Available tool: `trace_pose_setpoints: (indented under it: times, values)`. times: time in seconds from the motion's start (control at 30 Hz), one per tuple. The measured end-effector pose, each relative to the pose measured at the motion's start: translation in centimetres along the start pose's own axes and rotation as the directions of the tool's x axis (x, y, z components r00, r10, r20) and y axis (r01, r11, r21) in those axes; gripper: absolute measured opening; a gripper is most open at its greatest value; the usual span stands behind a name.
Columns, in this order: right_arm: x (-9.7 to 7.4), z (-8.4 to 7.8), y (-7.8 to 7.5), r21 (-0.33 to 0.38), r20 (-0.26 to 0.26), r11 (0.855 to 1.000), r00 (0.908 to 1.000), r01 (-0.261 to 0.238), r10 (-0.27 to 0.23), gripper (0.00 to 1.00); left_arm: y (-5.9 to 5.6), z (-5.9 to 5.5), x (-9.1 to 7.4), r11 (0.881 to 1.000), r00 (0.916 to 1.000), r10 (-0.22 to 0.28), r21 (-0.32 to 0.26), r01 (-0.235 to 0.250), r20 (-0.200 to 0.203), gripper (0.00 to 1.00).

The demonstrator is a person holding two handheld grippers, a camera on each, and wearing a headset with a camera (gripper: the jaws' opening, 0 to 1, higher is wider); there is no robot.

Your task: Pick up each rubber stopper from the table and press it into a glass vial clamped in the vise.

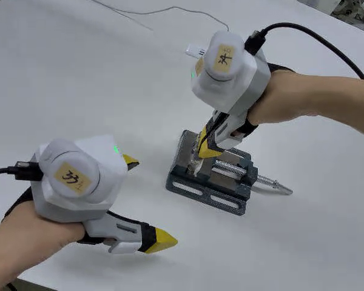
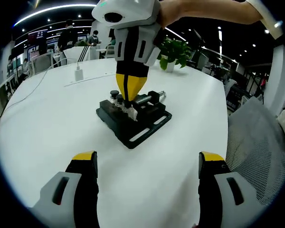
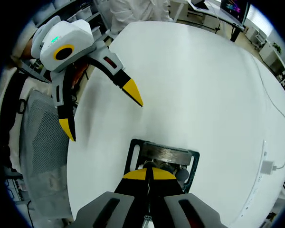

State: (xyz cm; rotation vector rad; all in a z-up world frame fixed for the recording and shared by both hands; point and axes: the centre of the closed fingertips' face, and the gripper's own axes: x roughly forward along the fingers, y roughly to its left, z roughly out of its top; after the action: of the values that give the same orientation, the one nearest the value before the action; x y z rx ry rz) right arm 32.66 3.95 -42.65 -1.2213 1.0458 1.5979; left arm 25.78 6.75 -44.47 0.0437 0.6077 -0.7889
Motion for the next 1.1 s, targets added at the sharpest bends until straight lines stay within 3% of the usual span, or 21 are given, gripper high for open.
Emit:
trace_pose_setpoints:
  times: [0.77,0.87,0.9,0.93,1.1]
  values:
    - [0.7,-0.2,-1.1,-0.041,-0.077,0.999,0.997,0.008,-0.011,0.0,0.5,0.8,1.3,1.0,0.9998,-0.012,-0.012,0.012,0.018,0.86]
    - [0.6,-0.4,-1.2,-0.036,-0.056,0.999,0.9984,0.003,-0.005,0.0,0.6,1.2,1.2,1.0,0.9996,-0.01,-0.011,0.01,0.026,0.86]
    - [0.7,-0.2,-1.3,0.019,-0.031,1.0,0.9995,-0.007,0.007,0.0,0.6,1.3,1.2,1.0,0.9996,-0.008,-0.009,0.008,0.025,0.86]
    - [0.6,-0.4,-1.5,-0.007,-0.034,1.0,0.9994,-0.007,0.007,0.0,0.6,1.4,1.2,1.0,0.9997,-0.008,-0.008,0.008,0.025,0.86]
    - [0.7,-0.3,-1.1,0.016,-0.007,1.0,1.0,0.002,-0.002,0.0,0.7,1.8,1.0,1.0,0.9996,0.001,0.002,-0.001,0.027,0.85]
